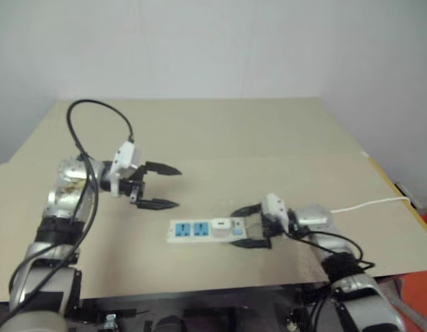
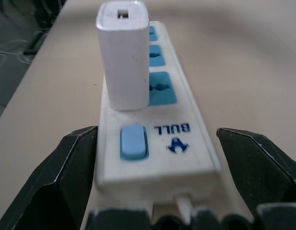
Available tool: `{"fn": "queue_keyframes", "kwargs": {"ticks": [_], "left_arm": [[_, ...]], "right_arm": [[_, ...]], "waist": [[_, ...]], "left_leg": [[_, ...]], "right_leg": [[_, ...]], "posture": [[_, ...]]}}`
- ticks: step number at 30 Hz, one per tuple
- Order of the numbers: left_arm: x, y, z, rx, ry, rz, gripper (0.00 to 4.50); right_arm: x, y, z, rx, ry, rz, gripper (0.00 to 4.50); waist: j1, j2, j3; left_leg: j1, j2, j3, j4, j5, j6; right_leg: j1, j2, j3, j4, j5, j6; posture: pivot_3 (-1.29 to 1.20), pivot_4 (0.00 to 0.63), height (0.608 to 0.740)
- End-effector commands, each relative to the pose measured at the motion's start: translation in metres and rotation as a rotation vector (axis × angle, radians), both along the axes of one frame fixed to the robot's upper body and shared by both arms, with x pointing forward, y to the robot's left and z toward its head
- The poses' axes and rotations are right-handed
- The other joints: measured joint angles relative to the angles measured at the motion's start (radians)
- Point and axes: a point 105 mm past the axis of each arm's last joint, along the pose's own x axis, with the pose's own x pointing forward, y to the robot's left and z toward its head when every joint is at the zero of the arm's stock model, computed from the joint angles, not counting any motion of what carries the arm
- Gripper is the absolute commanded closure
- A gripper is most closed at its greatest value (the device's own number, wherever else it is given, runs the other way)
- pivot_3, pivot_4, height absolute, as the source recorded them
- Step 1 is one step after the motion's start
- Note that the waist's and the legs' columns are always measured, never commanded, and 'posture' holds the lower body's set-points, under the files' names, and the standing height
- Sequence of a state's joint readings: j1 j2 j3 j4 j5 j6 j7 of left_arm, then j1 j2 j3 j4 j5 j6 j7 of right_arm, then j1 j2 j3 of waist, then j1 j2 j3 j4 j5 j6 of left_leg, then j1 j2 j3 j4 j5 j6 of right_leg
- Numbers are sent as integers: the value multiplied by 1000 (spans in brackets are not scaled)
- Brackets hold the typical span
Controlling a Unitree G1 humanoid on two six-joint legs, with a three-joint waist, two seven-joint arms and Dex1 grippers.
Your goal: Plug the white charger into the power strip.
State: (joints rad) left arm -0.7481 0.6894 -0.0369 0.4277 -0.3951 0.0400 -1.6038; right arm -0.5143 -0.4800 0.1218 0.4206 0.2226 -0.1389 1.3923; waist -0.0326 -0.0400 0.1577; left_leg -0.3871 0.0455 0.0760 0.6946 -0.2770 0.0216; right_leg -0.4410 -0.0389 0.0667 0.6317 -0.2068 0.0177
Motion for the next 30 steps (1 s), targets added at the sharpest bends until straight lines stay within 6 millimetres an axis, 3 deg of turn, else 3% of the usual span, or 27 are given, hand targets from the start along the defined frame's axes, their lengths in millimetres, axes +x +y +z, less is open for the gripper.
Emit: {"fn": "queue_keyframes", "kwargs": {"ticks": [1, 8, 17, 30], "left_arm": [[-1, 1, 8, -14, -51, -14, 0], [-3, 10, 5, 11, -55, 1, 0], [-21, 50, 7, 127, -35, 78, 0], [-27, 56, 2, 93, -16, 140, 0]], "right_arm": [[-5, -20, 26, 25, -60, -48, 28], [-29, -65, 49, -31, -83, -139, 28], [-52, -113, 73, -59, -91, -303, 28], [-50, -117, 74, -16, -77, -387, 28]], "waist": [[7, 0, 0], [17, 0, 0], [18, 0, 0], [19, 0, 0]], "left_leg": [[-1, 0, 0, 0, 0, 0], [-1, 0, 1, 0, 0, 1], [0, 0, 2, 0, 0, 1], [0, 0, 3, 1, 0, 1]], "right_leg": [[0, 0, 0, 0, 0, 0], [-1, 0, 0, -2, 0, 0], [0, 0, 0, -2, 0, 1], [1, 0, 0, -2, -1, 2]], "posture": [[0, 150, 740], [0, 150, 740], [0, 150, 740], [0, 150, 740]]}}
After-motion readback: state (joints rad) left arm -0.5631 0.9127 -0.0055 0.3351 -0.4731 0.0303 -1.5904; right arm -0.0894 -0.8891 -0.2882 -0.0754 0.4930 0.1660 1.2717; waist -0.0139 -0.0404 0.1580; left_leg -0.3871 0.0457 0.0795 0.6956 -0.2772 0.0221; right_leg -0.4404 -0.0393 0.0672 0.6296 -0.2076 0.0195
